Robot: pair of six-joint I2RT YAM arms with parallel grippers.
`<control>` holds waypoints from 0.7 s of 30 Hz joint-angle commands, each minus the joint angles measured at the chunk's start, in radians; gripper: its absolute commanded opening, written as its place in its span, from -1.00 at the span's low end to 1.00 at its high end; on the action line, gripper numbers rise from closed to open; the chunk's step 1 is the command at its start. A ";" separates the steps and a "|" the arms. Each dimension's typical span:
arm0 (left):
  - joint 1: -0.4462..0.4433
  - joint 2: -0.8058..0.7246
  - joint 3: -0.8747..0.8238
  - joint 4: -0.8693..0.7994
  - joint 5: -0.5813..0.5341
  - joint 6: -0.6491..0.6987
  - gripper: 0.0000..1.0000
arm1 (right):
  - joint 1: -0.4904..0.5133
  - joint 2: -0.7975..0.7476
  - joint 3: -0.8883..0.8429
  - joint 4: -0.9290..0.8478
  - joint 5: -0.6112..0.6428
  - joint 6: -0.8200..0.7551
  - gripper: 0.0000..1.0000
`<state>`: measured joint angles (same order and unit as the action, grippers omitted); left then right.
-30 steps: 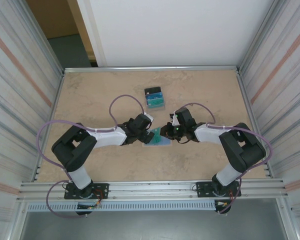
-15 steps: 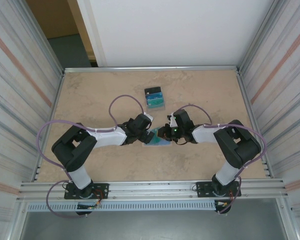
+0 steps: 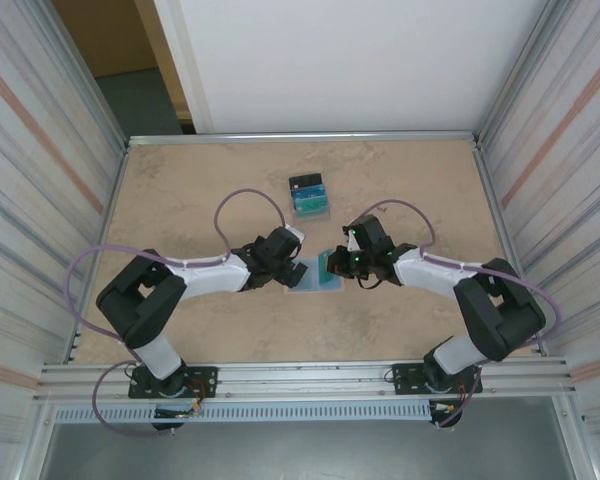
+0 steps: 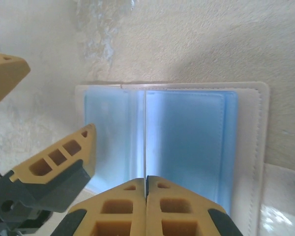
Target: Take the credit cards out of the card holder
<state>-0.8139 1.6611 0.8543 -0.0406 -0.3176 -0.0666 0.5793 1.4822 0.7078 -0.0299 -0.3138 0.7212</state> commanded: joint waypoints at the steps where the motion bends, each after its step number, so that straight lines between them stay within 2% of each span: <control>1: -0.004 -0.093 -0.006 -0.017 -0.033 0.006 0.97 | 0.018 -0.081 0.035 -0.094 0.062 -0.105 -1.00; 6: 0.011 -0.203 -0.014 0.005 -0.024 0.015 0.97 | 0.049 -0.173 0.050 -0.139 0.098 -0.204 -1.00; 10: 0.039 -0.310 -0.052 0.076 0.049 0.051 0.97 | 0.079 -0.250 0.056 -0.157 0.126 -0.296 -1.00; 15: 0.109 -0.425 -0.107 0.195 0.355 0.137 0.91 | 0.102 -0.346 0.051 -0.162 0.130 -0.428 -1.00; 21: 0.136 -0.440 -0.045 0.127 0.704 0.326 0.81 | 0.104 -0.421 0.074 -0.208 0.060 -0.568 -1.00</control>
<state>-0.6800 1.2385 0.7673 0.1047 0.1329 0.1207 0.6758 1.0969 0.7437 -0.1959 -0.2142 0.2756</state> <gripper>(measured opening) 0.910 0.050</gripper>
